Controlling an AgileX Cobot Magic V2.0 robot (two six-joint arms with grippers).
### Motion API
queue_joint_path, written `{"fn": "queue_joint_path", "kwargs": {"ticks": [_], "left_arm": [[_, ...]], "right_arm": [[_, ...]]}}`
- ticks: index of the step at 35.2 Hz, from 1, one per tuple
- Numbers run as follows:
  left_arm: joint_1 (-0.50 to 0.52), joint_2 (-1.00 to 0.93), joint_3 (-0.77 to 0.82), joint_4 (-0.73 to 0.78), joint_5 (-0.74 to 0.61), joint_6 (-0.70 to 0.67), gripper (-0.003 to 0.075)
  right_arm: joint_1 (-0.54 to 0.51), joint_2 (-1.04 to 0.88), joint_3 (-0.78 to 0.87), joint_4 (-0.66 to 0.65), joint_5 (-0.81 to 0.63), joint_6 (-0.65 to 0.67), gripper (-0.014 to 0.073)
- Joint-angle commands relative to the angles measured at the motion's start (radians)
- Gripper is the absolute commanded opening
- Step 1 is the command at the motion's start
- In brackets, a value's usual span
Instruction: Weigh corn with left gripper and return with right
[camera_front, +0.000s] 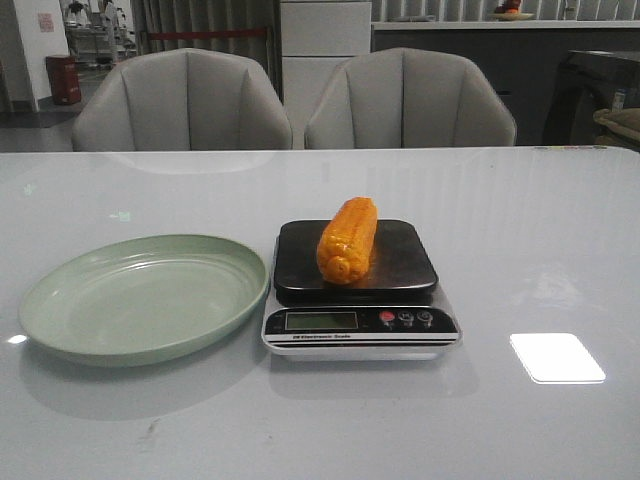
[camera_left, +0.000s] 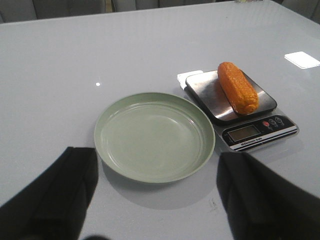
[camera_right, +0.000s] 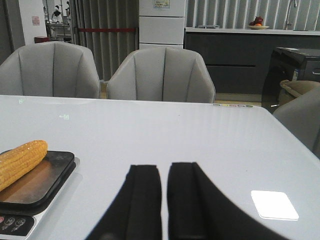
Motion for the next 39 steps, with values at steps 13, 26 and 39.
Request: {"fn": "queue_joint_path", "kwargs": {"ticks": [13,26,39], "left_arm": [[-0.001,-0.131,-0.003,0.0,-0.01,0.009,0.0116],[-0.001,-0.131,0.0,0.0,-0.046,0.009,0.0114],[-0.001,-0.131,0.0,0.0,-0.059,0.009,0.0114]], "right_arm": [[-0.005,-0.02,0.01,-0.003,-0.077,-0.008,0.0206],[-0.005,-0.02,0.009,-0.003,-0.143,-0.008,0.0206],[-0.002,0.24,-0.301,0.001,0.04,0.035,0.0206]]}}
